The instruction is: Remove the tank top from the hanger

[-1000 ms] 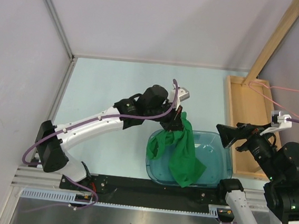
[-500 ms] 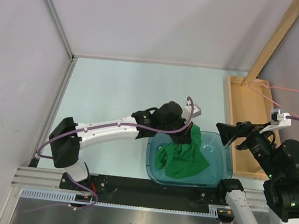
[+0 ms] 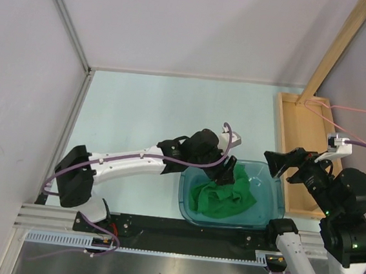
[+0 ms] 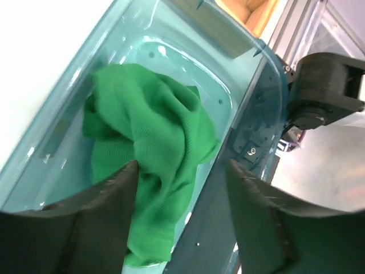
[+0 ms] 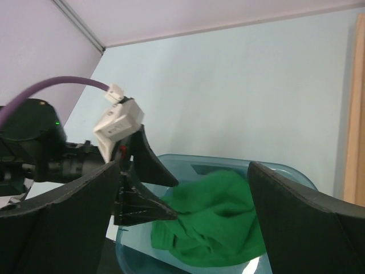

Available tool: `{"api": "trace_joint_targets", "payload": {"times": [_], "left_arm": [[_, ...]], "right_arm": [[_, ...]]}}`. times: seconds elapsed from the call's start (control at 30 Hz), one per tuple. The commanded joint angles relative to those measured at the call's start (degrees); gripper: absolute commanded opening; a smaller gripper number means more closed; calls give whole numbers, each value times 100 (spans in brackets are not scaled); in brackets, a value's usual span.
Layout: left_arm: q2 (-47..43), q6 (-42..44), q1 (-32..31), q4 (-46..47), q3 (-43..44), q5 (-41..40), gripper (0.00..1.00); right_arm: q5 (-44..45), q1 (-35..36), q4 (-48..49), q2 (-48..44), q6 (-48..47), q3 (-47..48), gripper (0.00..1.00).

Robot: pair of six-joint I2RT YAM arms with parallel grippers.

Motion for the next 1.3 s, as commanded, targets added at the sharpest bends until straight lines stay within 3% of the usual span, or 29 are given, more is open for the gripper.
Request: {"api": "trace_joint_targets", "payload": {"times": [0.0,0.17,0.33,0.6,0.73,1.0,1.07,1.27], "left_arm": [[-852,284,112,64,-50,-296,75],[-1792,407,604,-50,-471,-235,84],[-3100,285,1606,-200,-963,-86,88],[-4973,-426,2748,80,-2500,142,90],[-6265,-1191,2794,432,-3860,-24,91],[-9602,-2351,2802,108,-5481,-218,91],[-9984,-2396,2794,-182,-5631,-165,91],[-9633,-2264,2794,185,-5692,336,91]], "right_arm": [[99,14,103,62,-20,48,100],[284,14,76,124,41,48,100],[705,14,76,133,305,-101,100],[-120,14,540,528,761,-908,100],[-638,58,1068,397,1227,-1856,100],[-358,576,1289,-394,1605,-2895,100],[-279,735,1403,-631,1851,-3324,100],[-208,876,1666,-1624,2466,-4511,100]]}}
